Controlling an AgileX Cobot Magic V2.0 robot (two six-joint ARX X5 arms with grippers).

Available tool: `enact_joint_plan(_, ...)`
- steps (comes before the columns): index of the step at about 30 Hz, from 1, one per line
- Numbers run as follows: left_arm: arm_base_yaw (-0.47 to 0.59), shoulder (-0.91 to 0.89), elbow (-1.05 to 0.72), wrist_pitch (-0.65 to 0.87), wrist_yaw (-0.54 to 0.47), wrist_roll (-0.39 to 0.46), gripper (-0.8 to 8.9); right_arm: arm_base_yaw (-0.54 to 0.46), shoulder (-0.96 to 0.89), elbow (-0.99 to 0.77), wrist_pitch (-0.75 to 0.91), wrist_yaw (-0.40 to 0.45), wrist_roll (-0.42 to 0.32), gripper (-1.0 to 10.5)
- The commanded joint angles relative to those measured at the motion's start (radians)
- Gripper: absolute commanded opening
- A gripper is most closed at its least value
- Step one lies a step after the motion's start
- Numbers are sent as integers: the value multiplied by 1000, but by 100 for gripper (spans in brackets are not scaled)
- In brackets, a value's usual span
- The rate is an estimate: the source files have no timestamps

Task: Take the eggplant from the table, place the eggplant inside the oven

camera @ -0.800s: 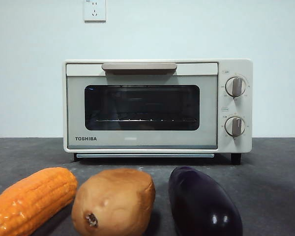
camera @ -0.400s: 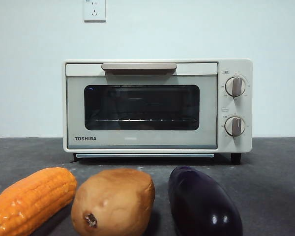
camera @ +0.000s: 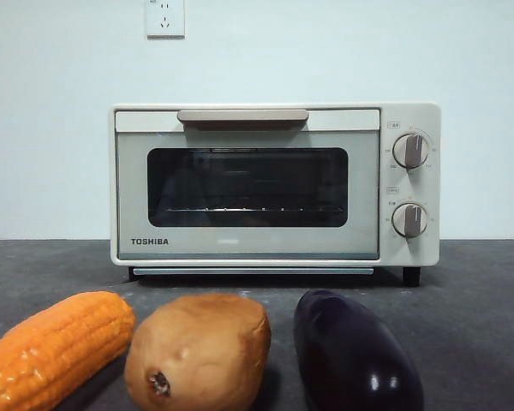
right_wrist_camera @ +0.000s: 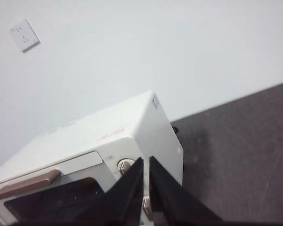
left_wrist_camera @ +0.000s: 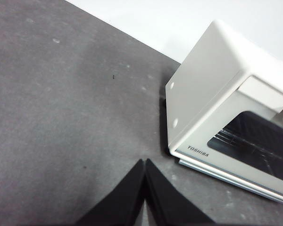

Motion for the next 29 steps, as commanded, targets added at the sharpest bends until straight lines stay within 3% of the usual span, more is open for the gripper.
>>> enact_joint_plan(1,1,76,80,7,37,38,4,-2,47,84,-73,-1,-32,5)
enact_joint_plan(9,0,325,293,-66,183,164,4,-2,245,303,-314,-129,-69,5)
enact_joint_plan(17,-12,540,473,-190,319,245,4,2,472,485,-544,-406,-134,18)
enact_joint_plan(23,-48,608,518,-193,336,261,4,40,589,520,-631,-596,-132,260)
enact_joint_plan(26,-65,618,526,-193,336,265,4,88,627,520,-651,-602,-130,375)
enact_joint_plan(29,-77,619,528,-193,336,268,4,149,656,520,-637,-601,-93,388)
